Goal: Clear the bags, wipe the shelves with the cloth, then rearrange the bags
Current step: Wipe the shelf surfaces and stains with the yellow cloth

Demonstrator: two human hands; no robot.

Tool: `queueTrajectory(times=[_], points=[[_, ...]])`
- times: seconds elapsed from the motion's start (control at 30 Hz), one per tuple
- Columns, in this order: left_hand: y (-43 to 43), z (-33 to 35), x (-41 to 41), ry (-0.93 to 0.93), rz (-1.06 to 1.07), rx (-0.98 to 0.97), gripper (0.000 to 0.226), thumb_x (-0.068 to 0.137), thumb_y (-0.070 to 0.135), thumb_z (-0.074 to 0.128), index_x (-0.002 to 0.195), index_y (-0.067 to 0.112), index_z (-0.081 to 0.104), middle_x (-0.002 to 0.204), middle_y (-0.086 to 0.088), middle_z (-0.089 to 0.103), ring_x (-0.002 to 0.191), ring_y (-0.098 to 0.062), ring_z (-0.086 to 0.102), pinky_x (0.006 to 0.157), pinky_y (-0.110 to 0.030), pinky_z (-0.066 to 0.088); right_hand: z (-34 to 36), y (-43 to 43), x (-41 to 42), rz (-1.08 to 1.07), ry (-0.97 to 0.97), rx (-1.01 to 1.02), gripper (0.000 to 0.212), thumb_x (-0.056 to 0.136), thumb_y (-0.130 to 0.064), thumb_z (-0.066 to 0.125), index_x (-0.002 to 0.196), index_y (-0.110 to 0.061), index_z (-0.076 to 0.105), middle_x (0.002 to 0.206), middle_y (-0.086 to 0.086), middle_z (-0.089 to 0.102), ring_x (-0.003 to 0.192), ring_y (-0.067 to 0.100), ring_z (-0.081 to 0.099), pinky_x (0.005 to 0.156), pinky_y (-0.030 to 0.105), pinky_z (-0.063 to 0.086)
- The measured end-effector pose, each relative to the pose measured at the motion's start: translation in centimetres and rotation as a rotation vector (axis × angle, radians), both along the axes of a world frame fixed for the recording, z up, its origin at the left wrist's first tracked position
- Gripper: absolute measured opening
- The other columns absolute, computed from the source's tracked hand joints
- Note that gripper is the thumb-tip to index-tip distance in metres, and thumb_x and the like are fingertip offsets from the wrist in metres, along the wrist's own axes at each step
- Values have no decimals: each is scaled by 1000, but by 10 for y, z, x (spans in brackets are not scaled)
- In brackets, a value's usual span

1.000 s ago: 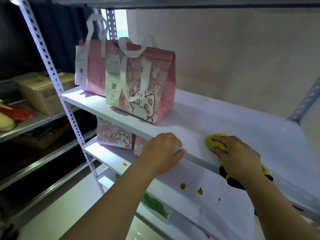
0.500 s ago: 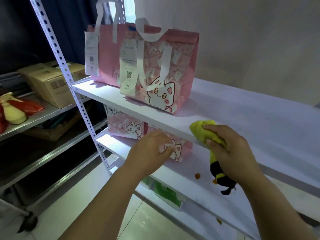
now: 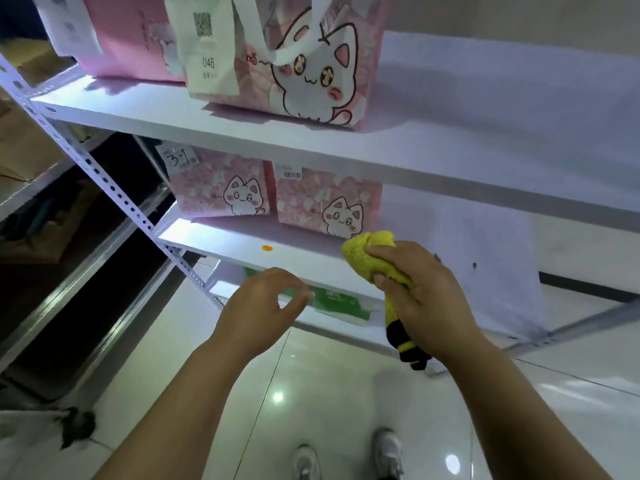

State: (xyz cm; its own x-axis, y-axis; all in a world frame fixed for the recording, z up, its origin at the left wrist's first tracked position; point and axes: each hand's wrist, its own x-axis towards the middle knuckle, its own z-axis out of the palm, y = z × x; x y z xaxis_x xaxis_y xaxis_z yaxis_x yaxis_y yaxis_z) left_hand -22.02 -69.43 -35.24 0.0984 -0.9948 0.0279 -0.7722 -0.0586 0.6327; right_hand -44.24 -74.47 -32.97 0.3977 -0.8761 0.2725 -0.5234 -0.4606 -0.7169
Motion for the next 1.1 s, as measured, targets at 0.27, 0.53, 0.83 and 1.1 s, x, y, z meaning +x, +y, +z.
queueTrajectory(times=[0.27,0.53,0.83,1.1], points=[[-22,-76,-37,-37,-178,141,18,85,43,60,95,30,69,103,17,63,97,-5,56,80,-25,47,-85,-4,-31,-221,75,171,35,88,-7,60,121,-19,62,121,2,60,108,22,56,87,26,40],[-56,-177,-97,-141,-240,244,32,87,47,55,113,30,63,120,14,57,115,-8,46,87,-23,39,-183,-32,-110,-387,254,288,38,90,-11,56,126,-23,59,128,0,56,113,25,54,87,34,45],[-120,-234,-154,-240,-25,175,70,82,37,67,135,-1,42,146,-17,34,137,-32,23,112,-36,18,-236,-98,-186,-758,377,216,43,96,-21,44,139,-26,40,140,8,40,117,36,40,94,46,37],[-131,-250,-156,-301,16,130,86,71,52,72,137,4,43,150,-7,34,139,-25,28,111,-35,25,-275,-144,-187,-970,452,339,54,97,-43,35,147,-26,24,156,6,14,131,37,24,109,44,18]])
